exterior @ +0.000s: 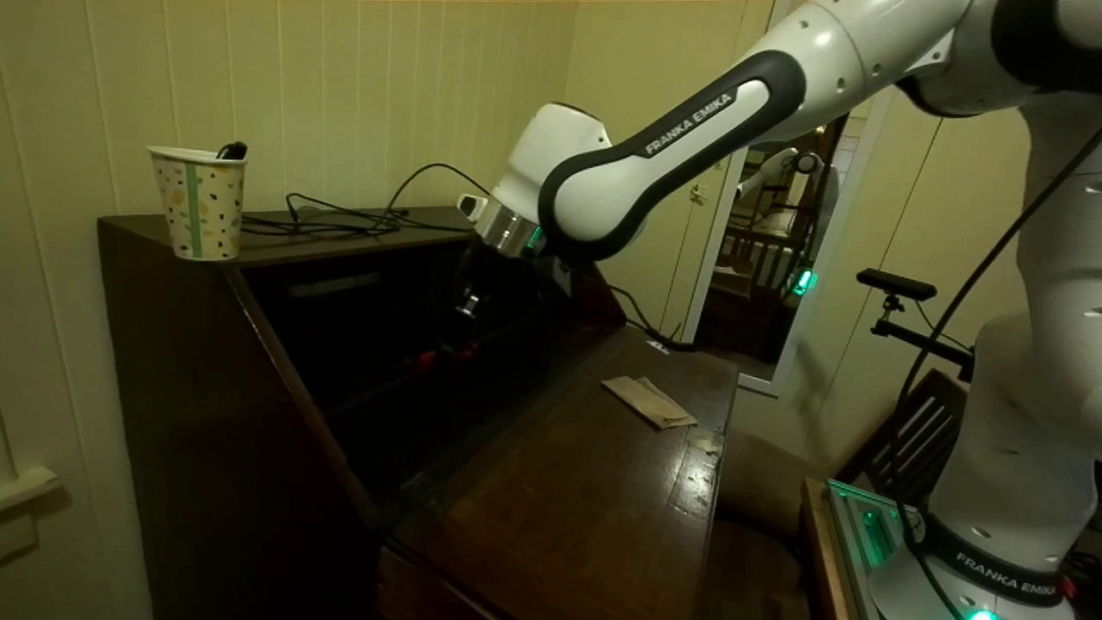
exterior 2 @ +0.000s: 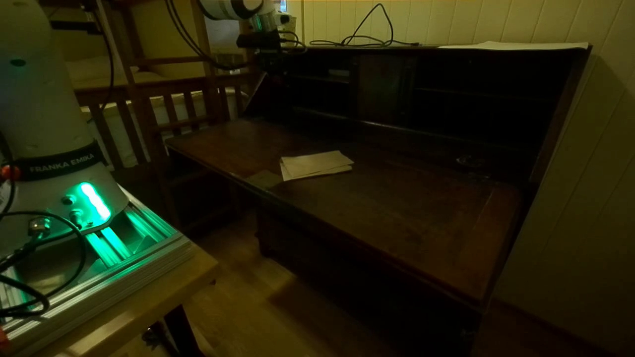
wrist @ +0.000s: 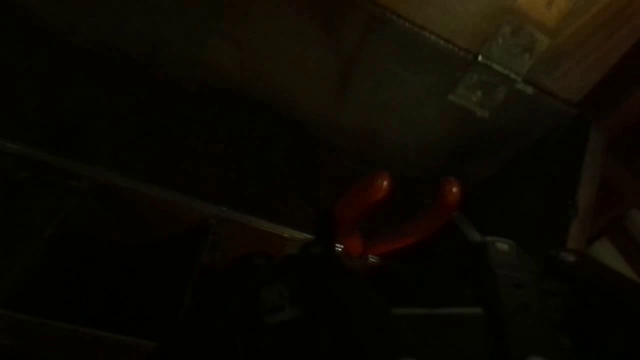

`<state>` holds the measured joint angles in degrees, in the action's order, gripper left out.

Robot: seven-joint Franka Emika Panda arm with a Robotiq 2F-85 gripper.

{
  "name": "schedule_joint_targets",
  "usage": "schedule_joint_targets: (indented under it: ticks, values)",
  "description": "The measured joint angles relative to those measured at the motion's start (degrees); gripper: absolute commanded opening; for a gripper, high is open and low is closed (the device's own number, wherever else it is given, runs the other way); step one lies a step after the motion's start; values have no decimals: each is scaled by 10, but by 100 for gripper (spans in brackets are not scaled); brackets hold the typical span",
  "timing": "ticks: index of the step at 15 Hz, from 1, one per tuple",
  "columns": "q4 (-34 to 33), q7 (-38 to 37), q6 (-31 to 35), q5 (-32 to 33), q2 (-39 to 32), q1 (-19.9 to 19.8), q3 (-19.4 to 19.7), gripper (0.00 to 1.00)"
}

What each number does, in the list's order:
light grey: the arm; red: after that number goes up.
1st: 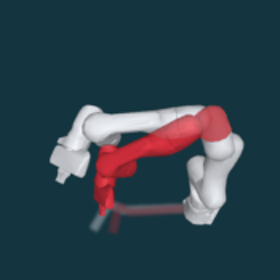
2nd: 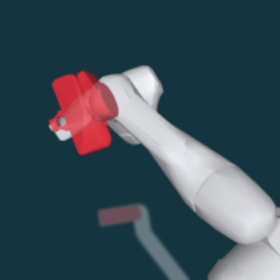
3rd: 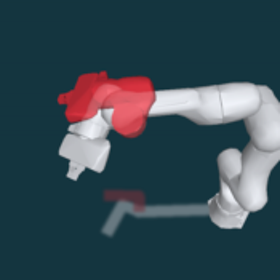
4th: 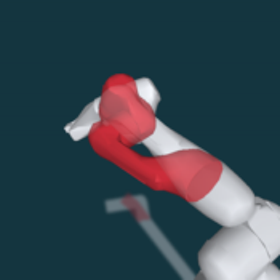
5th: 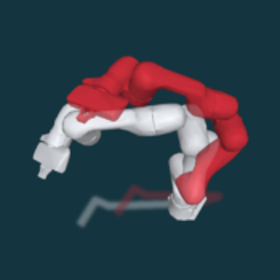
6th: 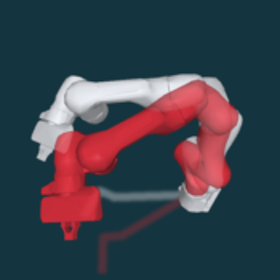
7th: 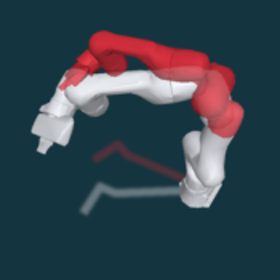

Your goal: Put the pliers inside the white cup.

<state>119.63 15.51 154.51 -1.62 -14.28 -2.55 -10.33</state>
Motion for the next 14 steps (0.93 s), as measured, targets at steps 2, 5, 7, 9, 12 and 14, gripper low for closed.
schedule_joint_targets:
  ticks: [2, 5, 7, 9, 12, 14]
  values:
    - [43, -4, -38, 16, 65, 4, 21, 29]
    - [90, -21, -49, 60, 161, 10, 45, 29]
    - [107, -34, -42, 84, 219, 11, 55, 29]
    - [112, -46, -28, 109, 267, 10, 62, 29]
    - [103, -50, 27, 123, 294, 5, 77, 29]
    - [82, -45, 71, 114, 273, 7, 98, 29]
